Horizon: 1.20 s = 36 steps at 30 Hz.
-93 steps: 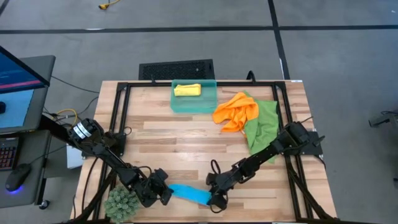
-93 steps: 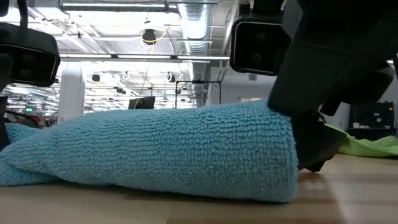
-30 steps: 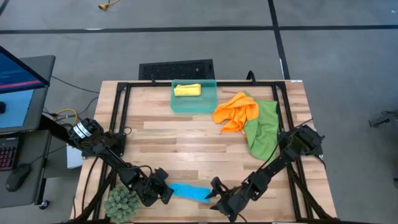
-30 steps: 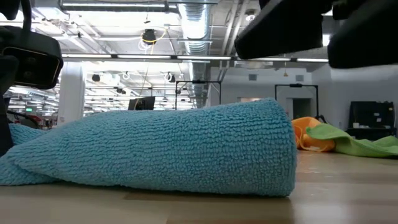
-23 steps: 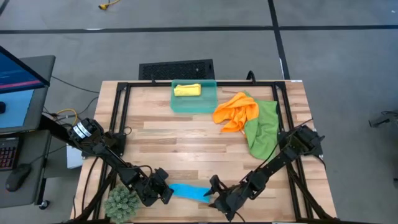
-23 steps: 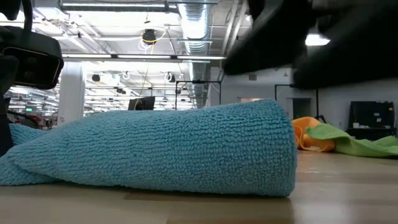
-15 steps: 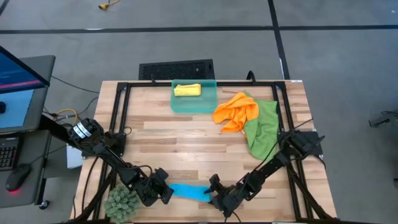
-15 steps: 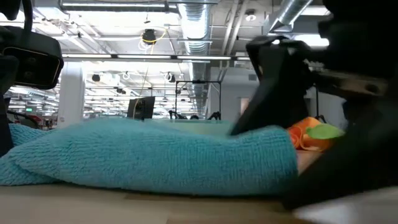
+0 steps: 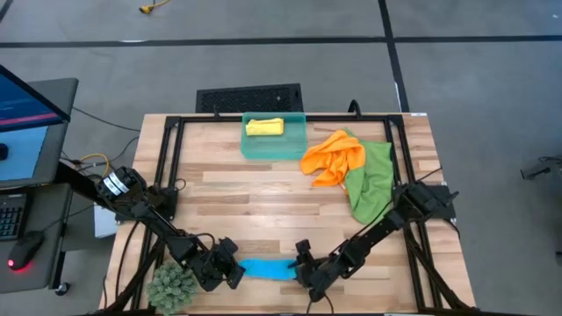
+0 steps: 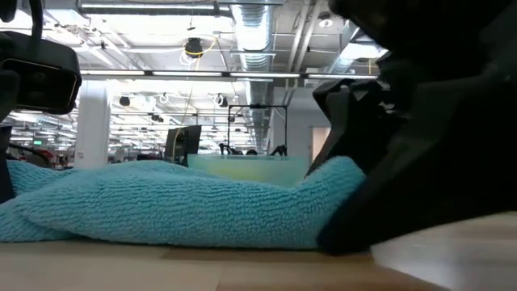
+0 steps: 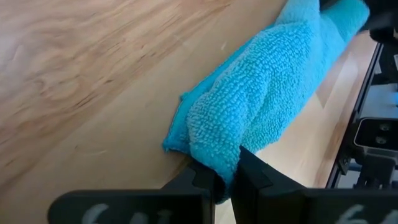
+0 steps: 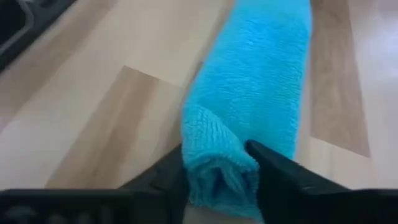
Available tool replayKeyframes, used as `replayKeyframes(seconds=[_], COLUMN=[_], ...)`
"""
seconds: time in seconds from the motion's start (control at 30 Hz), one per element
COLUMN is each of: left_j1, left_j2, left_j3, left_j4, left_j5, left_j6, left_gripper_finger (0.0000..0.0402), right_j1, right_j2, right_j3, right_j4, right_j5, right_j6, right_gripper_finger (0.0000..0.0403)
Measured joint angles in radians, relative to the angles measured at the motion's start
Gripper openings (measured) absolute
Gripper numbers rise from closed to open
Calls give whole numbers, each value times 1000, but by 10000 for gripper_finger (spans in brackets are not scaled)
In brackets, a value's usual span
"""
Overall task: Roll microfiber towels into tight, uniform cylinder then place into a basket
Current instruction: Put the rolled blue microfiber towel into the green bin
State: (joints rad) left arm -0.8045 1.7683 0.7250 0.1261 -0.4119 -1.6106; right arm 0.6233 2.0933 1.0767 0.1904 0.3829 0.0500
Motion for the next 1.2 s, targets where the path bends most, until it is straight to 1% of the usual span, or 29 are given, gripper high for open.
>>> replayKeyframes(seconds=[0.2,0.3,0.43,0.53,0.67,0.77,0.9,1.07,1.2], left_j1=[0,0,9,21,48,71,123,201,273], left_j2=[1,2,2,-1,-15,-24,-50,-115,-182], left_j3=[0,0,0,-1,-3,-3,-3,-3,-2], left_j4=[0,-4,-4,-7,-18,-17,-15,-16,-92], left_j5=[-11,-34,-39,-59,-82,-90,-95,-110,-109], left_j6=[63,88,107,112,171,220,299,440,512], left_gripper_finger=[11,11,11,11,11,11,11,11,11], right_j1=[-23,-28,-29,-34,-47,-58,-85,-124,-157], right_j2=[2,2,-7,-24,-56,-92,-138,-193,-227], right_j3=[-3,-3,-2,5,9,10,10,12,12], right_j4=[-15,-16,-24,-51,-115,-163,-208,-287,-332], right_j5=[38,39,57,65,65,99,123,142,156], right_j6=[6,2,-35,-75,-101,-104,-130,-141,-188], right_gripper_finger=[67,23,22,31,22,22,22,22,22])
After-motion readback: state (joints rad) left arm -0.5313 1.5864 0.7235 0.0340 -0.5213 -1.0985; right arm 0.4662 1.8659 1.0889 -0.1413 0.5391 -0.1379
